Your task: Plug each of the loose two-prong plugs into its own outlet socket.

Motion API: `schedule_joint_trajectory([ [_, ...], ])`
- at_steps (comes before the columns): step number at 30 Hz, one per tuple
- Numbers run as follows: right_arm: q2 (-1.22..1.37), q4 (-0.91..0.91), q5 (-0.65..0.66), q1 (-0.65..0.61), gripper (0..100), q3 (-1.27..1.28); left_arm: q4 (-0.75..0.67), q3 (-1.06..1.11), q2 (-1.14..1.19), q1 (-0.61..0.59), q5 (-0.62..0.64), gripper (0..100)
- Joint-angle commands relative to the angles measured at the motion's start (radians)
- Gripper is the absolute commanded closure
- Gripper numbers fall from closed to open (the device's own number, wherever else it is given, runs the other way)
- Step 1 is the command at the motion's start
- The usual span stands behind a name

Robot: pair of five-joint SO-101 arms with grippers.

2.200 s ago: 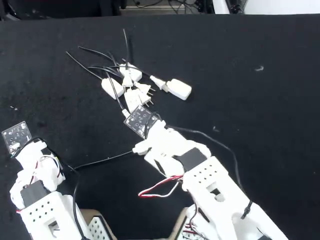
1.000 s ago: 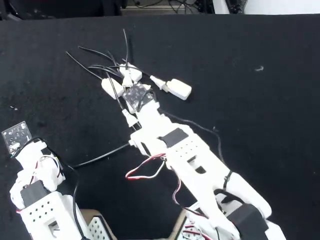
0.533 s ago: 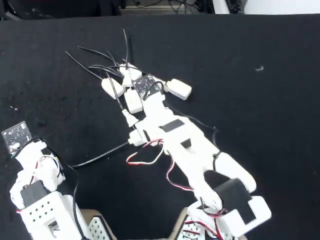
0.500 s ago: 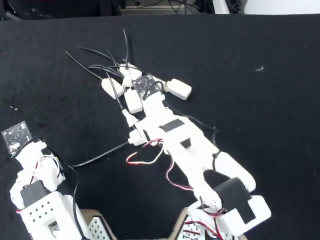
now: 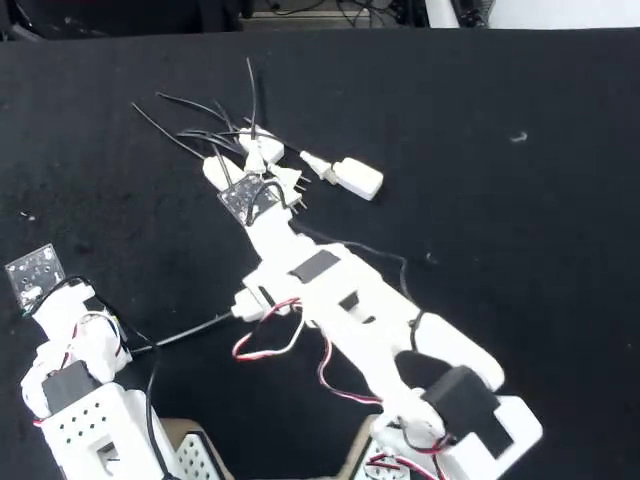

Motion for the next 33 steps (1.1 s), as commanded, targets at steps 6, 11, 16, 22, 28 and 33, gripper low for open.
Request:
schedule_joint_trajectory([
  [6, -0.317, 0.229, 0.057, 0.098, 84.9, 0.010, 0.000, -0.012, -0.008, 0.008, -0.011, 89],
  [11, -0.277, 0.140, 0.143, 0.112, 88.0, 0.136, 0.002, -0.013, -0.008, 0.008, -0.011, 89],
  [16, -0.206, 0.080, 0.161, 0.110, 88.5, 0.186, 0.002, -0.056, -0.006, 0.036, -0.012, 89],
  [22, -0.196, 0.071, 0.153, 0.021, 88.5, 0.185, 0.026, -0.084, -0.006, 0.257, -0.120, 77],
  [28, -0.196, 0.072, 0.152, -0.049, 88.5, 0.180, 0.052, -0.081, -0.006, 0.343, -0.087, 84],
  [33, -0.197, 0.164, 0.152, 0.049, 88.6, 0.091, 0.074, -0.085, -0.003, 0.469, -0.143, 84],
])
